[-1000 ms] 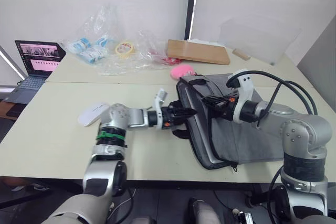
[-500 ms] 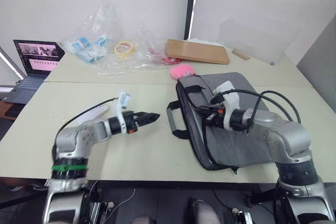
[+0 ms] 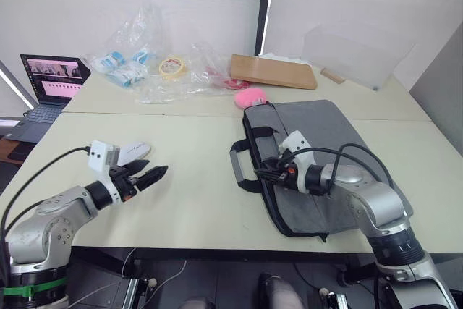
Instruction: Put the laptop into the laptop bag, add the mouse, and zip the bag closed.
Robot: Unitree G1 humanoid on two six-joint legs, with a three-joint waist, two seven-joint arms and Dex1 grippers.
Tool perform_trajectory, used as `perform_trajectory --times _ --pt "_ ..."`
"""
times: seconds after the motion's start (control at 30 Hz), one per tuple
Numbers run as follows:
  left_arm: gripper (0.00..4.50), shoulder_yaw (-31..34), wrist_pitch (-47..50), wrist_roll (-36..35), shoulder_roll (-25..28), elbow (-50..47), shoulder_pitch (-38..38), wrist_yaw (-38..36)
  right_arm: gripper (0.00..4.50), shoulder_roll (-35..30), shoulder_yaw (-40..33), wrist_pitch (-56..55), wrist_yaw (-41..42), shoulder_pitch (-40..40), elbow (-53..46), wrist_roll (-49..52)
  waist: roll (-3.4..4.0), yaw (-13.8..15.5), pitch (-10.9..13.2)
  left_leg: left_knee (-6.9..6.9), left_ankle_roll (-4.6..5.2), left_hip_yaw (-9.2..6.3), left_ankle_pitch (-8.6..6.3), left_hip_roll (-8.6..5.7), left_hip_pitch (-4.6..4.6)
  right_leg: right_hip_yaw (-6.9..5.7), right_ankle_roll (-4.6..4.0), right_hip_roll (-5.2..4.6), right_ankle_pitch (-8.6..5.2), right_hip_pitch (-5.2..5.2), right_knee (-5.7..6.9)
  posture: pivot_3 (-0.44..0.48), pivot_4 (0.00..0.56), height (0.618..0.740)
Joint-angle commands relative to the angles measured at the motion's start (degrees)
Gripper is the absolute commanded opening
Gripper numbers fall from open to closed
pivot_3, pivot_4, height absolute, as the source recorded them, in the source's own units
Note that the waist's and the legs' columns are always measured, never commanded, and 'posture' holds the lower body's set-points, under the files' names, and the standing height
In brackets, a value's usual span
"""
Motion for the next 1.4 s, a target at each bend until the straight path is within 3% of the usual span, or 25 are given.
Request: perform_trajectory --times 0.03,0.13,0.17,0.27,0.4,0.5,0.63,0.83,1.0,1.27,1.4 --pt "3.85 2.66 -1.88 -1.60 1.93 -1.36 1.37 -2.11 3.29 -2.85 -3.84 -1.01 4.18 0.39 -2.96 2.62 0.00 -0.06 0.00 0.00 0.00 0.00 0.00 0.00 -0.01 0.00 0.00 0.00 0.00 0.00 -0.01 0.000 0.150 0.740" --pt "3.85 7.00 -3.01 -2.03 6.23 -0.66 4.18 -5.75 4.33 -7.89 -9.45 -3.45 8.75 1.32 -4.27 4.56 -0.01 -0.15 0.01 -0.11 0.00 -0.01 0.00 0.01 -0.02 -0.04 -0.01 0.01 -0.01 -0.04 -0.08 0.000 0.150 0.740" --pt "3.85 8.51 -3.76 -1.73 7.87 0.43 5.15 -6.86 4.45 -10.00 -11.26 -5.28 9.93 1.65 -3.69 4.10 -0.01 -0.22 0.01 -0.18 0.00 0.01 0.00 0.02 -0.03 -0.04 -0.04 0.02 -0.02 -0.09 -0.09 0.000 0.150 0.740" --pt "3.85 12.36 -6.66 -0.96 11.80 5.15 7.20 -10.26 4.45 -17.07 -14.88 -13.18 14.35 2.83 2.23 0.26 0.00 -0.20 0.01 -0.33 -0.01 0.07 0.01 0.02 0.00 -0.04 -0.08 0.03 -0.07 -0.11 -0.10 0.000 0.150 0.740" --pt "3.85 14.26 -13.93 3.13 17.86 16.78 6.30 -14.43 4.45 -25.67 -20.41 -26.56 18.65 2.13 20.63 -4.80 -0.01 -0.07 0.01 -0.69 -0.04 0.19 0.03 0.02 0.07 -0.01 -0.08 0.04 -0.17 0.16 -0.18 0.000 0.150 0.740" --pt "3.85 13.42 -18.92 5.83 21.20 24.62 3.54 -16.12 4.45 -28.45 -22.37 -33.43 19.57 1.26 31.69 -6.90 -0.02 -0.20 0.02 -0.71 -0.03 0.25 0.03 0.06 0.07 0.00 -0.10 0.08 -0.18 0.15 -0.18 0.000 0.150 0.740" --pt "3.85 10.78 -28.09 11.77 27.40 45.42 -4.28 -17.41 4.45 -31.79 -24.60 -41.91 20.09 -0.45 48.12 -9.17 -0.02 -0.89 0.02 -0.74 -0.04 0.34 0.04 0.15 0.08 0.00 -0.13 0.14 -0.19 0.14 -0.19 0.000 0.150 0.740" --pt "3.85 5.49 -35.22 16.58 29.32 61.04 -13.64 -19.56 4.45 -33.52 -22.79 -50.12 19.72 -6.90 64.70 -13.30 -0.02 -2.32 0.03 -0.81 -0.03 0.55 0.04 0.21 0.17 0.13 -0.12 0.13 -0.18 0.15 -0.20 0.000 0.150 0.740" --pt "3.85 3.86 -37.87 17.68 29.78 65.51 -16.75 -20.98 4.45 -32.70 -21.73 -50.94 20.20 -10.55 67.99 -14.68 -0.05 -3.03 0.04 -0.80 -0.03 0.54 0.03 0.28 0.14 0.13 -0.12 0.13 -0.18 0.12 -0.18 0.000 0.150 0.740" --pt "3.85 5.25 -39.35 17.05 29.01 65.57 -14.97 -21.10 4.45 -31.18 -20.81 -50.79 19.94 -13.80 68.60 -15.47 -0.04 -2.86 0.04 -0.77 -0.04 0.50 0.03 0.33 0.05 0.11 -0.12 0.12 -0.17 0.04 -0.15 0.000 0.150 0.740" --pt "3.85 8.71 -36.92 14.39 28.52 63.71 -12.66 -20.05 4.45 -26.69 -20.74 -49.96 21.00 -16.91 62.21 -13.48 -0.04 -2.93 0.04 -0.75 -0.04 0.48 0.03 0.33 0.00 0.10 -0.12 0.11 -0.17 -0.02 -0.13 0.000 0.150 0.740"
